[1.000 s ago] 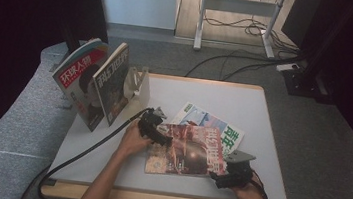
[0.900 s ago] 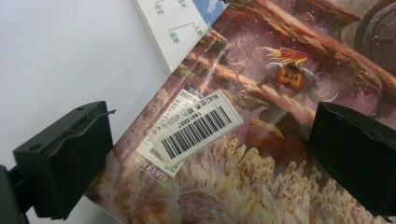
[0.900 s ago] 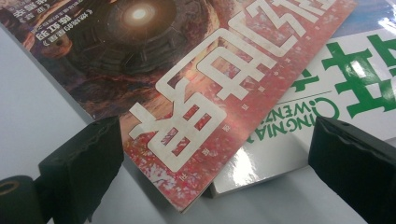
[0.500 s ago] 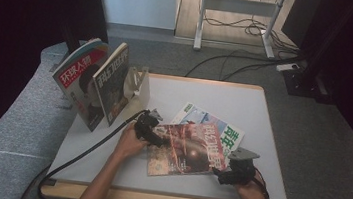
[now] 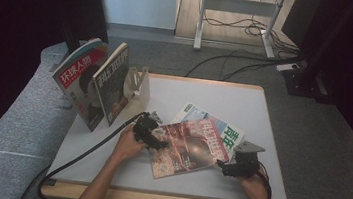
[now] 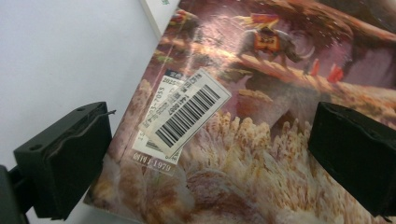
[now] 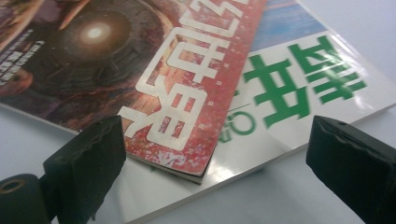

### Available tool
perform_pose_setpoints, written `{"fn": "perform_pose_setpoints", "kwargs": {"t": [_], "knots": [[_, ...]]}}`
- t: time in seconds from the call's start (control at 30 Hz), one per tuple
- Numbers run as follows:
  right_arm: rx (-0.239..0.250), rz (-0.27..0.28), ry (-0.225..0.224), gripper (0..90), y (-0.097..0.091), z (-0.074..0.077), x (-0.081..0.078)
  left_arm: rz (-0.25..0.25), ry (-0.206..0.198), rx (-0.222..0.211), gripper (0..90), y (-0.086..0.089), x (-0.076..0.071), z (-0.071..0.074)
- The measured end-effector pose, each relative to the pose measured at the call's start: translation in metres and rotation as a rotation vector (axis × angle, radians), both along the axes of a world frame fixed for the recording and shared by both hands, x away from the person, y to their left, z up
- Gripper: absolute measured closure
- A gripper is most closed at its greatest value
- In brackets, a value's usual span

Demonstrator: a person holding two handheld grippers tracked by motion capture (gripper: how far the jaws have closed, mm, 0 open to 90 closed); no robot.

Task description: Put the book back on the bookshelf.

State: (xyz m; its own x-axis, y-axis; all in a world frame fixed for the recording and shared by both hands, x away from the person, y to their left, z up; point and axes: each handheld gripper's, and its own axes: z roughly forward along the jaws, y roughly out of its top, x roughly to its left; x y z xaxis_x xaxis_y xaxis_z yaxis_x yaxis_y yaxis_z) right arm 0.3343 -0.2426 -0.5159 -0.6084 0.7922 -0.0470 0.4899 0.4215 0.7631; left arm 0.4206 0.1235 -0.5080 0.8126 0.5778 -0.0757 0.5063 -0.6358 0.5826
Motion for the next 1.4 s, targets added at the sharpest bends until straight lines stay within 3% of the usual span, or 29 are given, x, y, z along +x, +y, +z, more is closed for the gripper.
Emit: {"fn": "perform_pose_setpoints", "kwargs": {"t": [0.33,0.53,0.77,0.97,1.13,1.27,1.4], "knots": [[0.026,-0.058,0.024,4.3,-0.014,-0.002,0.030,-0.020,0.014,0.002,0.0,-0.001,-0.008,0.001],[0.074,-0.046,0.057,2.5,-0.021,-0.002,0.050,-0.020,-0.009,-0.037,3.8,-0.005,-0.004,0.004],[0.057,-0.045,0.071,0.0,-0.019,0.000,0.075,-0.041,-0.017,-0.016,3.3,-0.019,0.004,0.003],[0.080,-0.062,0.084,0.0,-0.028,-0.003,0.095,-0.033,0.002,-0.089,6.3,-0.019,0.012,-0.001],[0.147,-0.033,0.143,0.0,-0.035,-0.009,0.108,-0.030,0.011,-0.124,6.9,-0.021,0.015,-0.004],[0.176,-0.023,0.155,0.0,-0.035,-0.011,0.111,-0.045,0.023,-0.078,3.0,-0.029,0.017,-0.002],[0.164,-0.026,0.139,0.0,-0.032,-0.011,0.109,-0.044,0.029,-0.081,2.4,-0.029,0.017,-0.003]]}}
